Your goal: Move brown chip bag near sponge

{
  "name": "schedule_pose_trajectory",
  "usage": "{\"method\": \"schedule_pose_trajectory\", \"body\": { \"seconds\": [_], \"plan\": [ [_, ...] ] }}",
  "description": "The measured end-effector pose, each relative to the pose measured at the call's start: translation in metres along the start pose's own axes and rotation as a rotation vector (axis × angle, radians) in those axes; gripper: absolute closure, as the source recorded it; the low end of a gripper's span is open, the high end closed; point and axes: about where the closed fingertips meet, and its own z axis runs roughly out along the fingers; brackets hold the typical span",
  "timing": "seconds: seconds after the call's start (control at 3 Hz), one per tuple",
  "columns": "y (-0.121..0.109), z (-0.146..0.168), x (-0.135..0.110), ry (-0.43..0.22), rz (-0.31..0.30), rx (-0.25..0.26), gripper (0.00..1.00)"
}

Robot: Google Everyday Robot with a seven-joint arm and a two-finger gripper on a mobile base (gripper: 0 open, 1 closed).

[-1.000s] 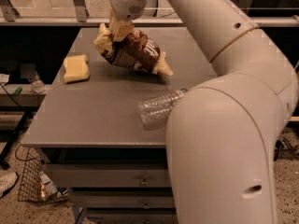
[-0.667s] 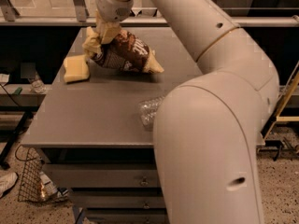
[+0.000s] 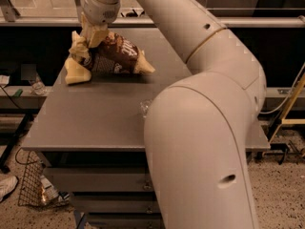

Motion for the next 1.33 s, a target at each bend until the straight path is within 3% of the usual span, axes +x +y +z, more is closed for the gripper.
{"method": "schedule_pose_trajectory", "body": {
  "seconds": [0.33, 1.33],
  "plan": [
    [-0.002, 0.004, 0.000, -0.002, 0.000, 0.002, 0.82],
    [-0.006, 0.015, -0.002, -0.008, -0.002, 0.006, 0.13]
  ]
}}
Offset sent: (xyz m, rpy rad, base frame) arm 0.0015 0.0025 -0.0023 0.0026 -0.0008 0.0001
